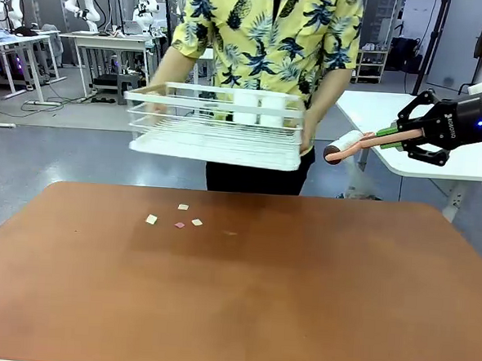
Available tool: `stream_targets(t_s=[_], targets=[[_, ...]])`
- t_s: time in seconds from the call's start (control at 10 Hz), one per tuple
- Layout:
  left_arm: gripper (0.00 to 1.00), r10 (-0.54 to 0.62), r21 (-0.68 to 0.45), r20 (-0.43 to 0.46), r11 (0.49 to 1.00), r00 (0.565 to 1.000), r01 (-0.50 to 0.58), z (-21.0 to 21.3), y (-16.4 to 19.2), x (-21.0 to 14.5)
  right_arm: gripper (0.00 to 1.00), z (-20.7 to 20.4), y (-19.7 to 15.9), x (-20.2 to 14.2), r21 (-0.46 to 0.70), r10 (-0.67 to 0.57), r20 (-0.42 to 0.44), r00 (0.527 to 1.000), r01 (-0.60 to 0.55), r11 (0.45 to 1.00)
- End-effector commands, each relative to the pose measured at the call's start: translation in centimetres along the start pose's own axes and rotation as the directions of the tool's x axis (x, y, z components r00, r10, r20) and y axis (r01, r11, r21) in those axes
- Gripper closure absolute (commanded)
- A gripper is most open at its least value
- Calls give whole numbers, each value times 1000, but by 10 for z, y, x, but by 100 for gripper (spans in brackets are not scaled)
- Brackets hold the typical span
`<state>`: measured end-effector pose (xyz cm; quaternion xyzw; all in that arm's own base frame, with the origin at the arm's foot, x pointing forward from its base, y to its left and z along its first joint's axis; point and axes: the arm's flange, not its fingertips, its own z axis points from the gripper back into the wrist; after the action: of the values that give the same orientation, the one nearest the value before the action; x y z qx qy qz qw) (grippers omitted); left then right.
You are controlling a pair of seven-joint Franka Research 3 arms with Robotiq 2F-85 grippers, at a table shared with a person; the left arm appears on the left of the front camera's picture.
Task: Clean the table.
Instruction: Clean the table with the Lint Roller when the human lifts the Dish drying rack.
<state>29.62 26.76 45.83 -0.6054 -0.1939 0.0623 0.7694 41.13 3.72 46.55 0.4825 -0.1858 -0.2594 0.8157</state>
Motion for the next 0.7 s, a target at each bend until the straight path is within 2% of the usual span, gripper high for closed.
stream_targets(t_s=[0.0, 0.6], targets=[[0, -22, -24, 7, 999, 1000, 22, 3, -1, 1, 99, -1, 0, -1, -2, 3, -2, 1000, -3, 1000], [0, -22, -24, 7, 999, 1000, 22, 3, -1, 1, 99, -1, 0, -1, -2, 3, -2, 1000, -3, 1000]])
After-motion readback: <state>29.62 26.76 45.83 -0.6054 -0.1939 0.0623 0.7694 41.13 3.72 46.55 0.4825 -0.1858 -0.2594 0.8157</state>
